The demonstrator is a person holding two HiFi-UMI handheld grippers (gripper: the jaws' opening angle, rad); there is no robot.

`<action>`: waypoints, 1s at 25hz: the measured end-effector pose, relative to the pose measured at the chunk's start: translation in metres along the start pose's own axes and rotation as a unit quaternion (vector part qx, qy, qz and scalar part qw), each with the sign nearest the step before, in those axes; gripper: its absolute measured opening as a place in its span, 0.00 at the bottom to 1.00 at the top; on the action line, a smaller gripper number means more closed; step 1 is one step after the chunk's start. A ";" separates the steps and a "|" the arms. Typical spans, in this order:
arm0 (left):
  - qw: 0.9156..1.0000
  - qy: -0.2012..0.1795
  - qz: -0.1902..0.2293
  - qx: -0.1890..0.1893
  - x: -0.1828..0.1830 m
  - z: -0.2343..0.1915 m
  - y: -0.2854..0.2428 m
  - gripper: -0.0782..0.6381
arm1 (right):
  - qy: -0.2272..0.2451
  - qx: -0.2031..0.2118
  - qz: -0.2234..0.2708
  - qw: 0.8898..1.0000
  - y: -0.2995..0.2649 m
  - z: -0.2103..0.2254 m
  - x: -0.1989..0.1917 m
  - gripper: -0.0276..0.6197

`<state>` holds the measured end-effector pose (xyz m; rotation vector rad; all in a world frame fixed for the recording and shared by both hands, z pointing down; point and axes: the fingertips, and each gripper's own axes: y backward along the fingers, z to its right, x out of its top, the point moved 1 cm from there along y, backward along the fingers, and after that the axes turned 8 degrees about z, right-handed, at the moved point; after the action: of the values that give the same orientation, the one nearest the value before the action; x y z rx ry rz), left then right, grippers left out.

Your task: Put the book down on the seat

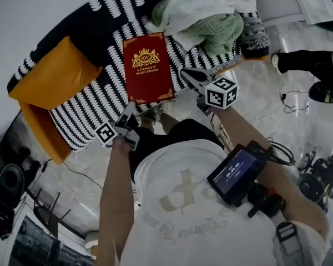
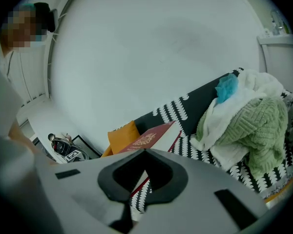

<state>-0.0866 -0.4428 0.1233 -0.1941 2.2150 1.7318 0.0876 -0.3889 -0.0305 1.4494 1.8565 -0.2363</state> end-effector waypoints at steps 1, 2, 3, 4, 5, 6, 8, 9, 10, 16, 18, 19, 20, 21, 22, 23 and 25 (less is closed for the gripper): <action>1.000 0.002 0.001 0.000 -0.002 -0.002 -0.003 0.43 | 0.001 0.001 -0.002 1.000 0.000 0.000 -0.001 0.06; 1.000 0.004 0.001 -0.001 -0.003 -0.005 -0.004 0.43 | 0.000 0.003 -0.004 1.000 -0.001 -0.002 -0.003 0.06; 1.000 0.007 0.002 -0.001 -0.004 -0.008 -0.005 0.43 | 0.000 0.005 -0.006 1.000 -0.003 -0.004 -0.006 0.06; 1.000 0.010 0.005 -0.001 -0.003 -0.012 -0.004 0.43 | 0.000 0.007 -0.009 1.000 -0.005 -0.007 -0.010 0.06; 1.000 0.013 0.007 -0.001 -0.002 -0.016 -0.003 0.43 | 0.000 0.009 -0.012 1.000 -0.008 -0.010 -0.014 0.06; 1.000 0.016 0.010 0.001 0.000 -0.022 -0.001 0.43 | 0.000 0.011 -0.015 1.000 -0.012 -0.013 -0.020 0.06; 1.000 0.017 0.013 0.003 0.002 -0.033 0.000 0.43 | -0.002 0.014 -0.021 1.000 -0.016 -0.015 -0.029 0.06; 1.000 0.019 0.015 0.004 0.002 -0.038 -0.001 0.43 | -0.004 0.014 -0.023 1.000 -0.018 -0.014 -0.033 0.06; 1.000 0.020 0.017 0.004 0.002 -0.041 -0.003 0.43 | -0.005 0.014 -0.025 1.000 -0.018 -0.013 -0.035 0.06; 0.999 0.016 0.031 0.009 0.007 -0.062 -0.015 0.43 | -0.014 0.015 -0.028 0.999 -0.023 -0.003 -0.045 0.06; 0.999 0.016 0.036 0.012 0.008 -0.071 -0.017 0.43 | -0.021 0.014 -0.025 0.999 -0.025 0.000 -0.051 0.06; 0.999 0.017 0.037 0.014 0.008 -0.075 -0.019 0.43 | -0.023 0.014 -0.024 0.999 -0.026 0.002 -0.052 0.06; 0.999 0.018 0.040 0.015 0.009 -0.078 -0.021 0.43 | -0.025 0.016 -0.024 0.999 -0.027 0.003 -0.054 0.06; 0.999 0.019 0.042 0.013 0.010 -0.080 -0.024 0.43 | -0.027 0.018 -0.025 0.999 -0.028 0.005 -0.056 0.06; 0.999 0.020 0.046 0.011 0.011 -0.082 -0.027 0.43 | -0.029 0.021 -0.026 0.999 -0.030 0.005 -0.058 0.06; 0.998 0.023 0.049 0.009 0.011 -0.084 -0.029 0.43 | -0.030 0.024 -0.028 0.999 -0.031 0.005 -0.061 0.06; 0.998 0.024 0.054 0.011 0.010 -0.093 -0.032 0.43 | -0.035 0.029 -0.032 0.998 -0.031 0.005 -0.070 0.06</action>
<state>-0.1023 -0.5394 0.1106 -0.1144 2.3182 1.7737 0.0669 -0.4551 0.0026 1.4042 1.8546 -0.3696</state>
